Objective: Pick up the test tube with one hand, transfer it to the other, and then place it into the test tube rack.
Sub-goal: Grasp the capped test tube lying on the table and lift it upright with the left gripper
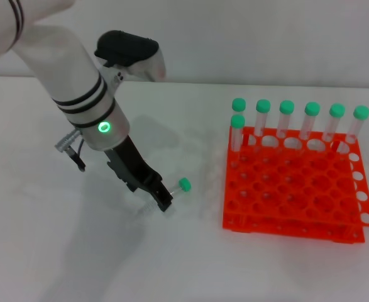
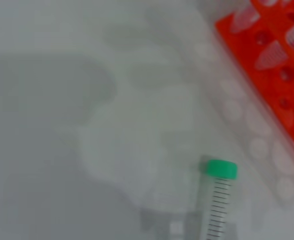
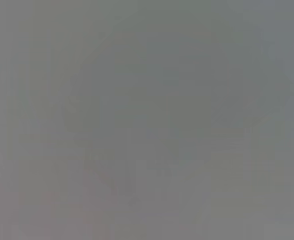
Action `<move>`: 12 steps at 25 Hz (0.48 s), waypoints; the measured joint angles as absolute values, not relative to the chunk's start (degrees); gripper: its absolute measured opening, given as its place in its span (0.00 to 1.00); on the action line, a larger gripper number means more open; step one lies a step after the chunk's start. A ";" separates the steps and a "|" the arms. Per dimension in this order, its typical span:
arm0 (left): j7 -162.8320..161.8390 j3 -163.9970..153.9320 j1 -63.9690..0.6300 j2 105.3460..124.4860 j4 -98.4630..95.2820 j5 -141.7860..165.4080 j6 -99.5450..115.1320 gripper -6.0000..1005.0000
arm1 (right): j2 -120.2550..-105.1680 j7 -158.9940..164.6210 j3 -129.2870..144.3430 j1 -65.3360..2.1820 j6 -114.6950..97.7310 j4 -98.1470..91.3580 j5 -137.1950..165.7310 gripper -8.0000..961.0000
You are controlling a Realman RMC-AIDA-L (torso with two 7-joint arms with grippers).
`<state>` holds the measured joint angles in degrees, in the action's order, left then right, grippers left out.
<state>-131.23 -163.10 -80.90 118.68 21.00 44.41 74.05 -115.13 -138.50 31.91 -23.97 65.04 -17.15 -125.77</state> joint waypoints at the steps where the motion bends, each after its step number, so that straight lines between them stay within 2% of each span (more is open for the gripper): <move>1: -131.33 -163.09 -80.94 118.68 20.33 44.50 74.03 0.87 | -115.14 -138.50 31.90 -23.98 65.04 -17.14 -125.77 0.88; 12: -132.97 -163.03 -81.05 118.75 17.41 48.64 73.38 0.87 | -115.14 -138.43 31.92 -23.94 65.04 -17.13 -125.77 0.88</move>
